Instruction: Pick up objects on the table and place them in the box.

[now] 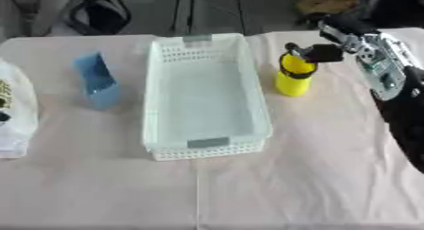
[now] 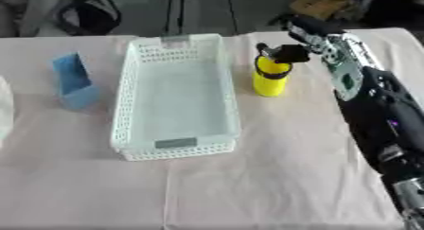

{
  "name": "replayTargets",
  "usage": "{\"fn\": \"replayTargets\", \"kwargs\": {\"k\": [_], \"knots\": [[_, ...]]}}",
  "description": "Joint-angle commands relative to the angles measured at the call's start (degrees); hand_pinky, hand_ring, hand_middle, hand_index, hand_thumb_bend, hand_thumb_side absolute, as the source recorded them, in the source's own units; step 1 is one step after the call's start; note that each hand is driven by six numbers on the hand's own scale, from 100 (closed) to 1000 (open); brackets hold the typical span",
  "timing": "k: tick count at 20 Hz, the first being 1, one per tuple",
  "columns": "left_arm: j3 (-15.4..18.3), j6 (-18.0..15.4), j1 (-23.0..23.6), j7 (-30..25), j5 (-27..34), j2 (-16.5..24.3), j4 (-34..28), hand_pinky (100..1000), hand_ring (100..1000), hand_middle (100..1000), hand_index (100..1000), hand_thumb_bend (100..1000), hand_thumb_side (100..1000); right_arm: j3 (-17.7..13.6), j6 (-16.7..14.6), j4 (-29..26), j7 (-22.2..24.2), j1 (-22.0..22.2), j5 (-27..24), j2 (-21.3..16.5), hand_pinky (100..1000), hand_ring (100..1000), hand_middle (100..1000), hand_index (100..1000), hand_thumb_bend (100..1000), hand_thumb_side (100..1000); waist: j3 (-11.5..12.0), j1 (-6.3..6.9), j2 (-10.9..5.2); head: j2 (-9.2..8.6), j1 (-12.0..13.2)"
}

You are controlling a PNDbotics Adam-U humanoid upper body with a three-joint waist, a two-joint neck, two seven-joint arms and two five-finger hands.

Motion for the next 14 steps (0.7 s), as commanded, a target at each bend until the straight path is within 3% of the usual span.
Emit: {"fn": "replayTargets", "kwargs": {"k": [1, 9, 14], "knots": [[-0.10, -0.07, -0.75, -0.25, 0.00, 0.98, -1.18, 559, 629, 651, 847, 250, 930, -1.48, 0.38, 1.46, -1.99, -1.83, 3.64, -0.30, 821, 903, 940, 950, 365, 759, 0.22, 0.07, -0.76, 0.49, -0.24], [-0.17, -0.08, -0.87, -0.37, 0.06, 0.96, -1.15, 560, 629, 651, 847, 249, 931, -2.41, 2.20, 4.11, -7.68, -1.80, 8.86, 0.17, 873, 904, 930, 946, 324, 823, 0.71, -0.02, -0.75, 0.48, -0.27], [-0.17, -0.08, -0.92, -0.39, 0.06, 0.95, -1.14, 560, 629, 651, 848, 249, 931, -2.25, 2.04, 4.93, -8.10, -1.48, 8.95, 0.53, 867, 896, 930, 951, 302, 838, 0.84, -0.06, -0.71, 0.52, -0.30]]}}
